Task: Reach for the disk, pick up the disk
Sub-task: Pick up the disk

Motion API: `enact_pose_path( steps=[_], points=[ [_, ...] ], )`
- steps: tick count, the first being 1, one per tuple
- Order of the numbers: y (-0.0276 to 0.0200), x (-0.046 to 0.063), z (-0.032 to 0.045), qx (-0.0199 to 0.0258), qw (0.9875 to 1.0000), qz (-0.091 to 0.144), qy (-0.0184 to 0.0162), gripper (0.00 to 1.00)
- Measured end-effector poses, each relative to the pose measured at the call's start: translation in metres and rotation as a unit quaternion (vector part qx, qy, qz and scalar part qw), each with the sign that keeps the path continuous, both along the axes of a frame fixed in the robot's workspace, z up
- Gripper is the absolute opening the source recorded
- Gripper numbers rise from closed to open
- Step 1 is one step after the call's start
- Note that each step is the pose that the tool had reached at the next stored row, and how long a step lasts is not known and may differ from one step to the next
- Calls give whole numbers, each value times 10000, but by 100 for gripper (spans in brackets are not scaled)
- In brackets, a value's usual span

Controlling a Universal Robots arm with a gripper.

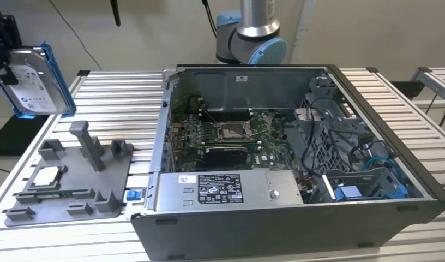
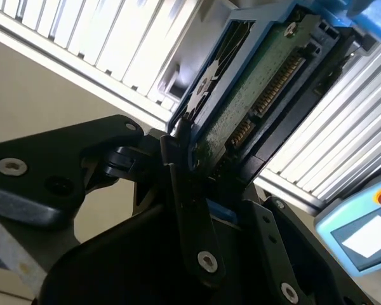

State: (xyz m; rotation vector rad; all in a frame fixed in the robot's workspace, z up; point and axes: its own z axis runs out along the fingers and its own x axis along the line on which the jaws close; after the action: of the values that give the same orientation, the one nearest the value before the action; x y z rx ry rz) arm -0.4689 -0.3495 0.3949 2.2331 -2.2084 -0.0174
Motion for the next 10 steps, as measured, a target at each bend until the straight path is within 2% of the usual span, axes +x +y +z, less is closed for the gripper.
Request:
enact_pose_path(
  steps=[6, 10],
  points=[
    [0, 0, 71, 0, 10000, 0, 0, 0],
    [0, 0, 148, 0, 10000, 0, 0, 0]
  ],
)
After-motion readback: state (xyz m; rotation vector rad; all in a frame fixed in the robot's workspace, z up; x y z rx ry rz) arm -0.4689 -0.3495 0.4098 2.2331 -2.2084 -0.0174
